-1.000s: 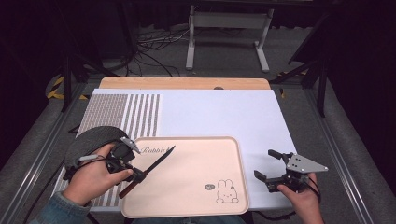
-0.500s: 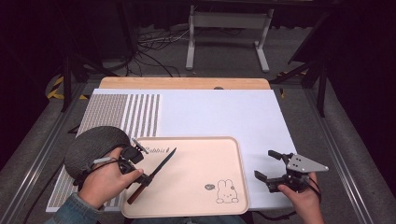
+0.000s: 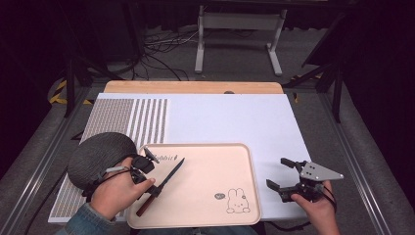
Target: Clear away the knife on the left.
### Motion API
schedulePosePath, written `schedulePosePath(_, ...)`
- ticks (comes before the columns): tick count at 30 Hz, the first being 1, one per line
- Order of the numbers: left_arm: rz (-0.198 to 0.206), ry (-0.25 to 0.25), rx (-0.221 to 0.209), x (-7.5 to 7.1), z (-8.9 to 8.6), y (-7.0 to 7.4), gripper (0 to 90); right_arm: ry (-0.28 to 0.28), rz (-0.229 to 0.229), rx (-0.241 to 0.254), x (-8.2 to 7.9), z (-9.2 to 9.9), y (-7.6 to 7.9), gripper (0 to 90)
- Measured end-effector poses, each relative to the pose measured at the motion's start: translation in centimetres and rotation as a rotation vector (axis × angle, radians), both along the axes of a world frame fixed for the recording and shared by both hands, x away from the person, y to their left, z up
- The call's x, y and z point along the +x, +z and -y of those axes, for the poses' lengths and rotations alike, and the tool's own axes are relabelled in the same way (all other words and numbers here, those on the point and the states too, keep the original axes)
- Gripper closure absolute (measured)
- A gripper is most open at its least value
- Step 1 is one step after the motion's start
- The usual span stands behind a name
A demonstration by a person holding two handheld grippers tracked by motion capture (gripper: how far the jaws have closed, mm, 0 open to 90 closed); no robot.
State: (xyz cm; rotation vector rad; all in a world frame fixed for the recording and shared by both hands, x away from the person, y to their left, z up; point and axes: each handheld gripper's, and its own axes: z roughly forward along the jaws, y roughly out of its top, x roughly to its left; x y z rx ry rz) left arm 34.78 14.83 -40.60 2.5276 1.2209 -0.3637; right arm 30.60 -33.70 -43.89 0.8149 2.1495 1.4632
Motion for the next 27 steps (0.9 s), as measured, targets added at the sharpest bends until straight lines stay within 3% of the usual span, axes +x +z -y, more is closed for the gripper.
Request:
schedulePosePath(4,-0.007,0.013,0.029,0.2,-0.1,-0.6,77.7,0.000,0.001,-0.002,0.0,0.0,-0.1,6.5)
schedulePosePath(16,-0.040,0.041,0.043,0.7,-0.8,-1.9,77.6,0.006,-0.004,-0.010,0.1,-0.1,-0.1,6.6)
schedulePosePath(27,-0.037,0.054,0.055,0.7,-1.0,-2.0,77.5,0.013,-0.011,-0.013,0.1,-0.2,-0.2,6.5)
